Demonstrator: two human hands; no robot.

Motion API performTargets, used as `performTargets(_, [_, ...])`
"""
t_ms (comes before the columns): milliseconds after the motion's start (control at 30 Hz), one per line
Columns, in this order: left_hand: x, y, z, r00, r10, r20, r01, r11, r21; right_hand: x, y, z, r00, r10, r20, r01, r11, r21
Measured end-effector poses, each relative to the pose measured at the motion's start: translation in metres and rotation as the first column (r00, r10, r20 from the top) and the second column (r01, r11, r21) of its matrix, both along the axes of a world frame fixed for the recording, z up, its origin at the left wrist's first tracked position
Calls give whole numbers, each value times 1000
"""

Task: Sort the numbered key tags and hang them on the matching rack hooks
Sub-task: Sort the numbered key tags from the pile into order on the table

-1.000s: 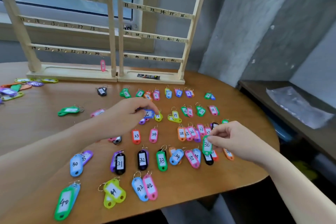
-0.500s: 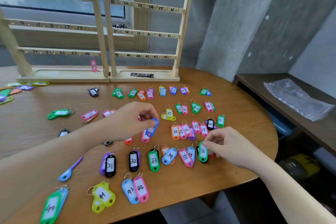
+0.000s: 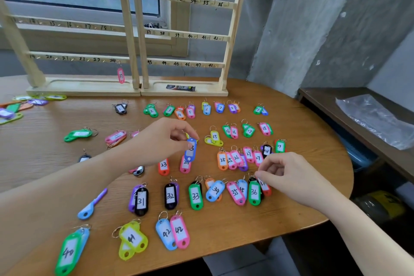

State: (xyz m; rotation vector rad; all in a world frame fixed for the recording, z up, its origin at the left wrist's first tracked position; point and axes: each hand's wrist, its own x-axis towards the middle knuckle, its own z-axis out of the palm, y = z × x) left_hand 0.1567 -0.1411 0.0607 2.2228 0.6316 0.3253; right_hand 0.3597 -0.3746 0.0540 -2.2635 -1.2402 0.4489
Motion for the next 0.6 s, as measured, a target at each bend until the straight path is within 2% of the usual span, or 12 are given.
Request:
performTargets(200, [18, -2, -3, 1000, -8, -16, 8, 1000, 1, -13, 3, 0, 999, 39, -7, -38, 996, 81])
performTargets(433, [36, -6, -10, 994, -89, -58, 93, 993, 74, -19, 7, -2, 997, 67, -26, -64, 991, 119])
performTargets(600, [26, 7, -1, 999, -29, -44, 32, 997, 67, -19, 10, -1, 995, 82, -50, -73, 986, 152])
